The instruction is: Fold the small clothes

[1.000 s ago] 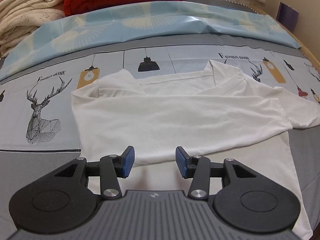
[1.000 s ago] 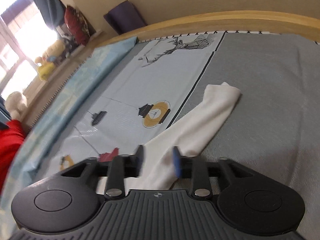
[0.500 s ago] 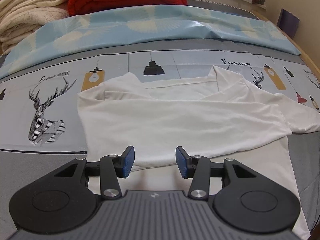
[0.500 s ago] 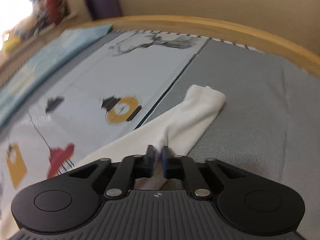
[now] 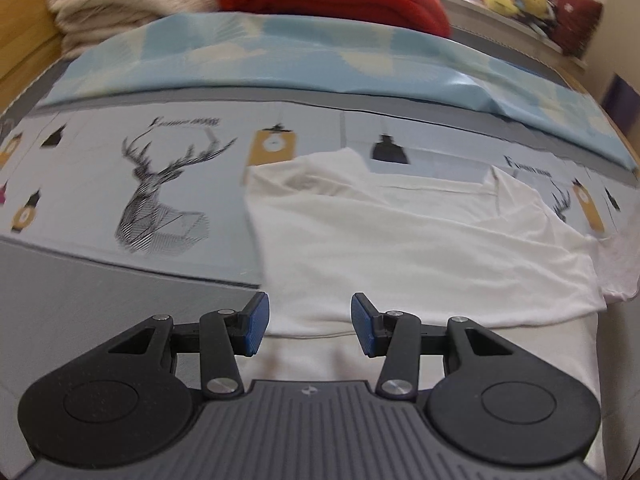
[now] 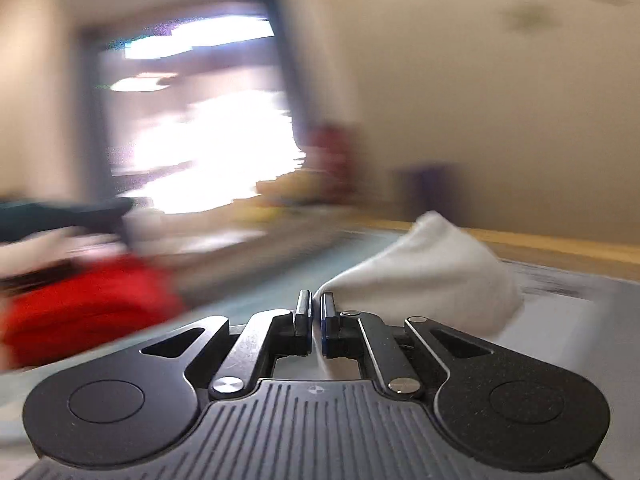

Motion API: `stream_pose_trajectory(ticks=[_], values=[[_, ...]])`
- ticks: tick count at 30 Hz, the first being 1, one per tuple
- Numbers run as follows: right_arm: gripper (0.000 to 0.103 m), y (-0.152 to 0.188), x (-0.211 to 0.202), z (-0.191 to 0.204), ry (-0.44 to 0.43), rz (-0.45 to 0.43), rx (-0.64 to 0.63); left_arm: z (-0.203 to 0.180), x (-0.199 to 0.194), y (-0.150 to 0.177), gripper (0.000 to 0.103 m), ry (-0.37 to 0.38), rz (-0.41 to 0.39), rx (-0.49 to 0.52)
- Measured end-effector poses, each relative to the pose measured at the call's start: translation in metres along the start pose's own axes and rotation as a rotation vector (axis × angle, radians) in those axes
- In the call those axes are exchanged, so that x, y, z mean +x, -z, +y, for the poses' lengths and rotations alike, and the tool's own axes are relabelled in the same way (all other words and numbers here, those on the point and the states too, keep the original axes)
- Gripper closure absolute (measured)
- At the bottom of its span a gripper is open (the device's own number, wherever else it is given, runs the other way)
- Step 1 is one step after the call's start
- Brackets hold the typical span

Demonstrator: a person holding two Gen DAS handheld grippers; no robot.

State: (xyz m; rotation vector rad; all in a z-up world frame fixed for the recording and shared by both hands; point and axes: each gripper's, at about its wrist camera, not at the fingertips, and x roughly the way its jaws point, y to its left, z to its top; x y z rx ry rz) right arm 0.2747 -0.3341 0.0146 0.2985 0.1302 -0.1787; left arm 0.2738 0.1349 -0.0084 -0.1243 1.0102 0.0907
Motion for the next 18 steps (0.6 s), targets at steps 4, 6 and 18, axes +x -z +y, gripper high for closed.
stream_pose_trajectory(ticks=[4, 6, 18], values=[[0.098, 0.039, -0.026, 0.118, -0.544, 0.16, -0.085, 0.027, -0.001, -0.002, 0.053, 0.007, 0.016, -0.094], [0.096, 0.081, -0.026, 0.162, -0.766, 0.442, -0.082, 0.038, 0.002, -0.003, 0.053, 0.016, 0.034, -0.136], [0.072, 0.066, -0.041, 0.126, -0.344, 0.744, -0.08, 0.078, 0.021, -0.003, 0.057, 0.031, 0.029, -0.324]])
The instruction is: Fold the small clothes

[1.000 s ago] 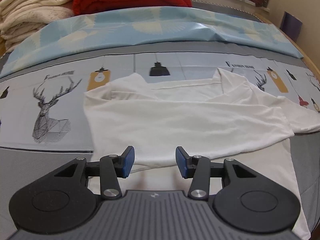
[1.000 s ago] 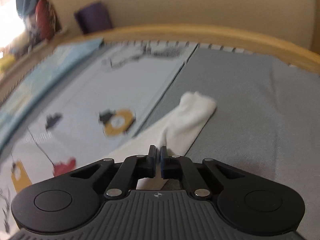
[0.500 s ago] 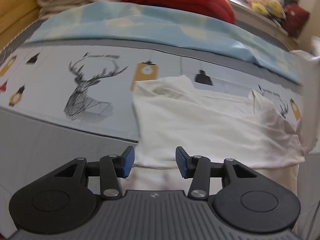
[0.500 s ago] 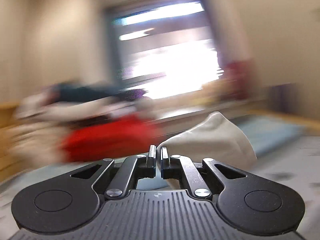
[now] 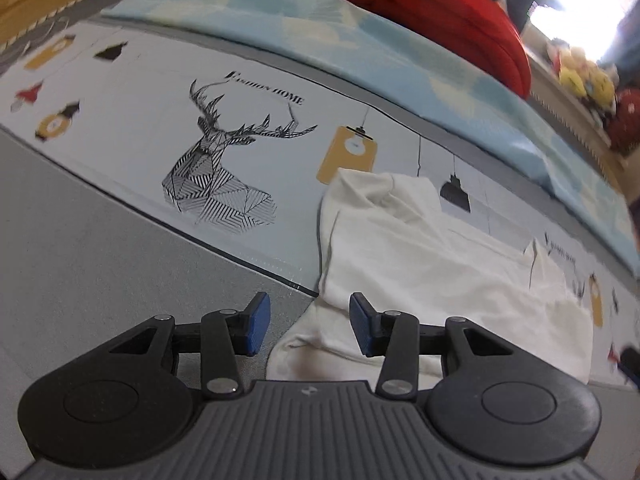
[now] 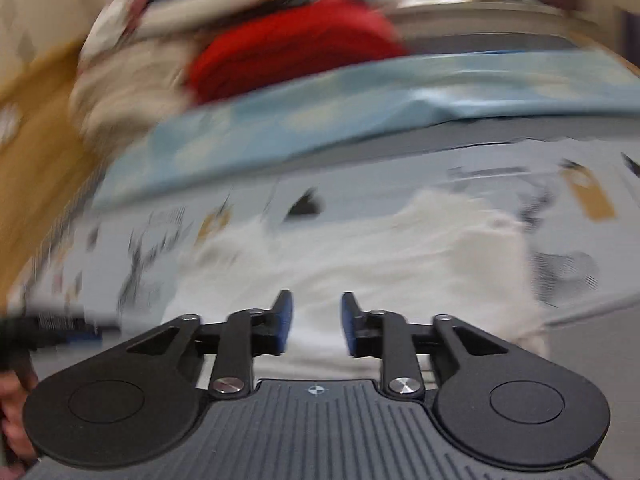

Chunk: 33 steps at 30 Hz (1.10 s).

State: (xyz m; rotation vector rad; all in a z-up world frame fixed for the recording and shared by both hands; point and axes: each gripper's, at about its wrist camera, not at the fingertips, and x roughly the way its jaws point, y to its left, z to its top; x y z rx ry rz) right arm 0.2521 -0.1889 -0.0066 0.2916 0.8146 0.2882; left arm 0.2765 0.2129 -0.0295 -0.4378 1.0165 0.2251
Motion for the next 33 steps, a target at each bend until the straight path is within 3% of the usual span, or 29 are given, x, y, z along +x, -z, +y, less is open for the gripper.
stream_pose_trajectory(ticks=[1, 3, 6, 8, 12, 18, 21, 22, 23, 24, 27, 29, 31, 33], values=[[0.072, 0.002, -0.007, -0.019, 0.019, -0.031, 0.056, 0.002, 0.004, 0.0, 0.063, -0.008, 0.019, -0.014], [0.072, 0.012, -0.009, -0.054, 0.082, -0.059, 0.148, 0.002, 0.008, 0.001, 0.064, 0.005, 0.015, -0.029], [0.071, 0.032, 0.001, -0.105, 0.209, 0.009, 0.38, -0.006, 0.012, 0.002, 0.063, 0.003, 0.0, 0.006], [0.071, 0.038, 0.009, -0.127, 0.187, 0.032, 0.488, -0.008, 0.017, -0.002, 0.063, 0.024, -0.008, 0.006], [0.07, 0.036, 0.029, -0.139, 0.157, 0.024, 0.542, -0.001, 0.03, -0.01, 0.063, 0.046, -0.037, -0.05], [0.07, 0.036, 0.05, -0.161, 0.118, 0.061, 0.714, -0.004, 0.057, -0.011, 0.063, 0.081, 0.008, -0.093], [0.071, 0.033, 0.047, -0.164, 0.124, 0.045, 0.743, -0.015, 0.068, -0.009, 0.063, 0.078, 0.018, -0.058], [0.079, 0.031, 0.047, -0.166, 0.12, 0.041, 0.746, -0.02, 0.071, -0.008, 0.074, 0.069, 0.021, -0.036], [0.092, 0.03, 0.046, -0.168, 0.107, 0.032, 0.746, -0.023, 0.071, -0.008, 0.103, 0.06, 0.015, -0.017], [0.1, 0.028, 0.044, -0.168, 0.095, 0.014, 0.742, -0.027, 0.068, -0.008, 0.103, 0.055, 0.001, 0.008], [0.101, 0.018, 0.02, -0.165, 0.123, -0.113, 0.727, -0.042, 0.037, -0.009, 0.103, 0.07, -0.114, 0.104], [0.101, 0.013, 0.008, -0.162, 0.124, -0.168, 0.708, -0.045, 0.019, -0.008, 0.103, 0.092, -0.15, 0.128], [0.1, 0.013, 0.015, -0.162, 0.156, -0.109, 0.681, -0.043, 0.019, -0.003, 0.103, 0.057, -0.121, 0.137], [0.099, 0.02, 0.037, -0.163, 0.259, 0.07, 0.638, -0.036, 0.033, -0.001, 0.103, 0.065, -0.039, 0.101]])
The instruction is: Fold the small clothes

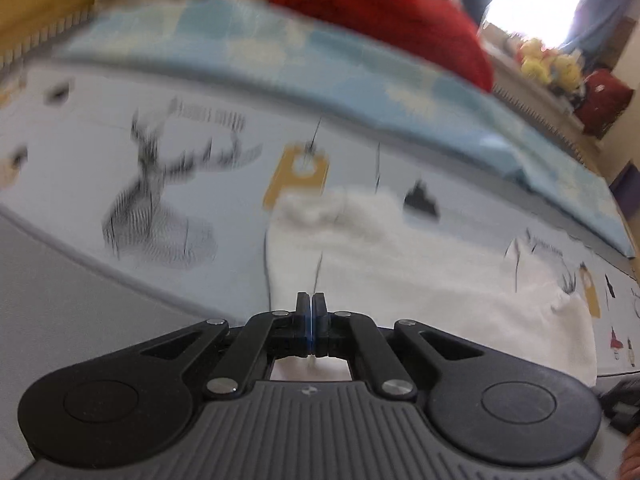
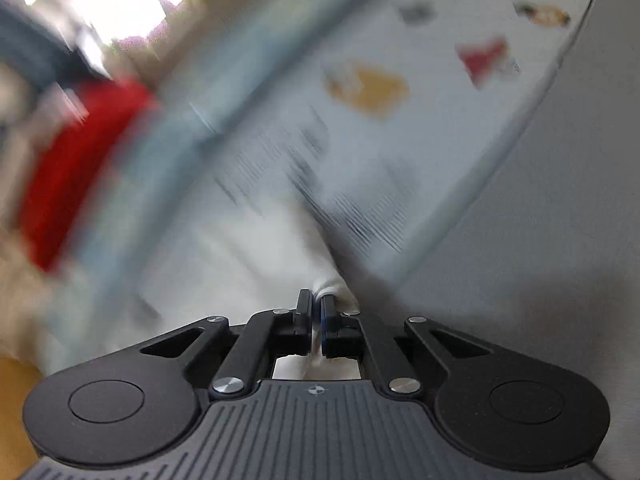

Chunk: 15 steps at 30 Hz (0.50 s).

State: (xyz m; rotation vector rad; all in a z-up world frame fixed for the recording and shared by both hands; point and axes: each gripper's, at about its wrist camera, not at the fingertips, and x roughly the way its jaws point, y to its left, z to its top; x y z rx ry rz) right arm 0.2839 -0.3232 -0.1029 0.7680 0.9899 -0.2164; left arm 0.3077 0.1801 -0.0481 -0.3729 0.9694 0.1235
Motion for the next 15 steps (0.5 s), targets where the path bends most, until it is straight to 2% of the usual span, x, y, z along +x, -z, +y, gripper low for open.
stream_pose_trajectory(ticks=[1, 2, 4, 7, 9, 12, 15], values=[[0.095, 0.004, 0.009, -0.004, 0.09, 0.05, 0.009, 0.004, 0.005, -0.001, 0.103, 0.027, 0.028, -0.028], [0.095, 0.006, 0.01, -0.01, 0.138, 0.059, 0.043, 0.007, 0.008, -0.002, 0.102, 0.057, 0.042, -0.054], [0.095, 0.006, 0.001, -0.015, 0.152, 0.011, 0.091, 0.008, 0.012, -0.006, 0.095, 0.073, 0.033, -0.06], [0.095, 0.004, -0.026, -0.003, 0.118, -0.155, 0.031, 0.008, 0.019, -0.008, 0.082, 0.094, 0.032, -0.058], [0.094, 0.005, -0.037, 0.007, 0.067, -0.222, -0.013, 0.009, 0.03, -0.005, 0.081, 0.093, 0.065, -0.064], [0.086, 0.006, -0.035, 0.012, -0.002, -0.223, -0.026, 0.005, 0.043, 0.001, 0.081, 0.096, 0.111, -0.044], [0.086, 0.005, -0.027, 0.012, -0.026, -0.189, -0.006, -0.007, 0.053, 0.007, 0.081, 0.082, 0.138, 0.037]])
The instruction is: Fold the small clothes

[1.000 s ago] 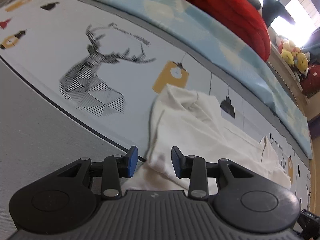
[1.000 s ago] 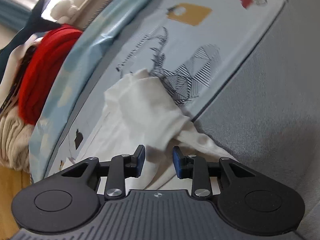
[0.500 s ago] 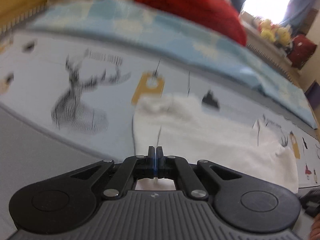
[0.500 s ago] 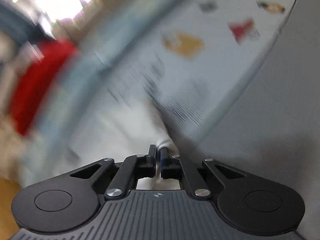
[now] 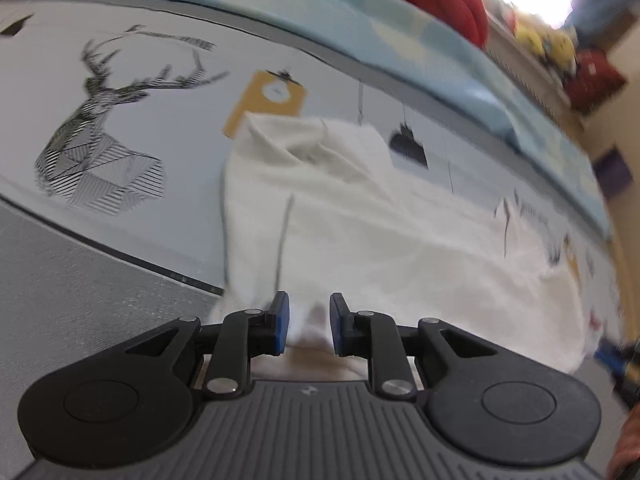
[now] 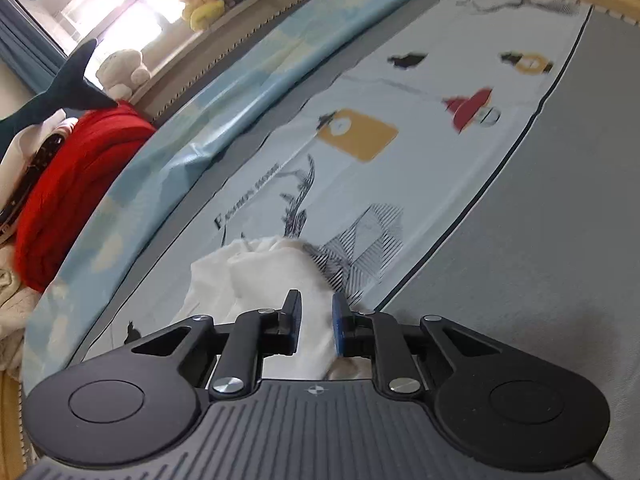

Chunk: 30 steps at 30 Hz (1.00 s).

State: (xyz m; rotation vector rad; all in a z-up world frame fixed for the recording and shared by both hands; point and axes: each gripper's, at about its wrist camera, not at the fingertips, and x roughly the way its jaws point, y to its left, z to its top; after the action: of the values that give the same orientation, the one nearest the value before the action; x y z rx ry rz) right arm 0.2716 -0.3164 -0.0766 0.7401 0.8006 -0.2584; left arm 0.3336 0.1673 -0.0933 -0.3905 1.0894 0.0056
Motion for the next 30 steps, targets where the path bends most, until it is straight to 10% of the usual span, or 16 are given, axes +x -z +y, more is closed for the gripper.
stream_pose_trajectory(ticks=[2, 11, 14, 18, 22, 27, 30], values=[[0.085, 0.001, 0.004, 0.002, -0.002, 0.009, -0.001, -0.006, 0.003, 0.004, 0.103, -0.07, 0.008, 0.07], [0.081, 0.007, 0.023, 0.01, -0.008, 0.053, -0.039, 0.018, -0.049, -0.008, 0.103, -0.097, -0.133, -0.03], [0.081, 0.012, 0.028, 0.006, 0.015, 0.07, -0.014, 0.015, -0.025, -0.01, 0.085, 0.016, -0.043, -0.039], [0.081, 0.011, 0.021, 0.01, 0.009, 0.043, -0.031, 0.002, -0.001, -0.003, 0.067, -0.047, 0.013, 0.017], [0.08, 0.006, 0.017, 0.009, 0.01, 0.021, -0.03, -0.006, 0.005, 0.004, 0.103, -0.033, 0.011, 0.071], [0.08, 0.003, 0.011, 0.013, -0.004, -0.023, -0.042, -0.004, -0.048, -0.003, 0.103, -0.112, -0.176, 0.022], [0.079, 0.008, 0.01, 0.023, -0.014, -0.03, -0.097, 0.005, -0.046, 0.001, 0.103, -0.228, -0.14, -0.026]])
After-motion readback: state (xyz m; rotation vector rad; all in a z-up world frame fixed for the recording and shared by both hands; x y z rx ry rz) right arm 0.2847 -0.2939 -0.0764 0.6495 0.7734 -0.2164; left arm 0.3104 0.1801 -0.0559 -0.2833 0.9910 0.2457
